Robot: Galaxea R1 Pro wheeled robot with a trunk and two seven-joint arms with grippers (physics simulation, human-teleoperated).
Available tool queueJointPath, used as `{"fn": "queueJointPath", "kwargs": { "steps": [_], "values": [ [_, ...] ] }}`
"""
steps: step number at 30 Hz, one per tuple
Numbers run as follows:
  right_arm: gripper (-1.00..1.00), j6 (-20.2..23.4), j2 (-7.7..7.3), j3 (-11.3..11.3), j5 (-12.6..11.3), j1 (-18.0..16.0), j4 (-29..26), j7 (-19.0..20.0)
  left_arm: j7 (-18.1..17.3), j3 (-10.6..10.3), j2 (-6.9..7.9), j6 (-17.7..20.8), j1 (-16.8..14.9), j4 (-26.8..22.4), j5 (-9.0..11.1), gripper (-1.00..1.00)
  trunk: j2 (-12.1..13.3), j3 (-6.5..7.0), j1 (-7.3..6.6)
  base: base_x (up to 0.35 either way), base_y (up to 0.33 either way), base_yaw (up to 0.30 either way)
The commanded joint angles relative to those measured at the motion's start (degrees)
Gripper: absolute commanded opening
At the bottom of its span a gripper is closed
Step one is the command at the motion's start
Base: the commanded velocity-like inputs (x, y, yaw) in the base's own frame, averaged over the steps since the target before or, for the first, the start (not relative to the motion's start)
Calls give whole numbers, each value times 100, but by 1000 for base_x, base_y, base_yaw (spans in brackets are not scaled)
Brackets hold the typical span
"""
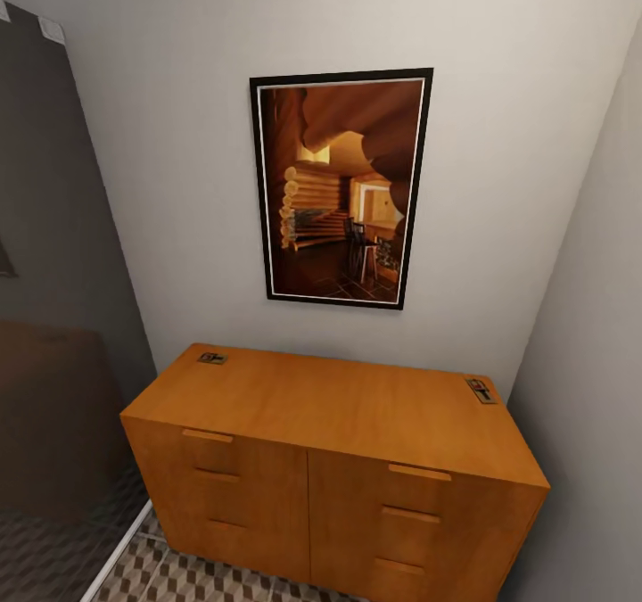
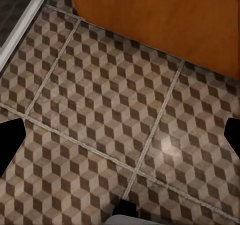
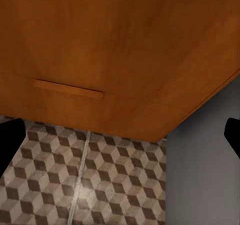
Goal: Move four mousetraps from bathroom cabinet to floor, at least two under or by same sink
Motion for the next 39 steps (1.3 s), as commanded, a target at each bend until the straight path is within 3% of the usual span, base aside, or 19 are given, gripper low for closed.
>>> {"fn": "queueJointPath", "kwargs": {
  "steps": [1, 16, 29, 32, 35, 37, 38, 39],
  "values": [
    [100, -23, 0, 3, 65, -8, 23, -50, 4, -47, -16, -30, -6, 19, 19, 100, -5, -2, 2, -6, 0, 0],
    [100, -22, 0, 6, 66, -8, 23, -50, -5, -47, -29, -49, -6, 19, 12, 100, -5, -2, 2, -253, 0, 0],
    [100, 5, -6, -5, 63, -8, -107, -39, 4, -94, -41, 19, -8, -71, 12, 100, -5, -2, 2, -43, 0, 0],
    [100, 63, -10, -4, 55, -8, -557, -34, 23, -106, -64, 161, -12, -524, -14, 100, -5, -2, 2, 0, 0, 0],
    [100, 152, -13, -10, 51, -8, -918, -37, 46, -108, -56, 580, -14, -1014, -24, 100, -5, -2, 2, 0, 0, 0],
    [100, 330, -12, -15, 53, -8, -1268, -39, 109, -107, -36, 1031, -14, -1546, -27, 100, -5, -2, 2, 0, 0, 0],
    [100, 958, -10, -19, 56, -8, -2034, -40, 367, -103, -20, 1857, -15, -2596, -28, 100, -5, -2, 2, 0, 0, 0],
    [100, 1311, -10, -23, 50, -8, -2419, -39, 524, -106, -21, 2198, -15, -3012, -26, 100, -5, -2, 2, 0, 0, 0]
  ]
}}
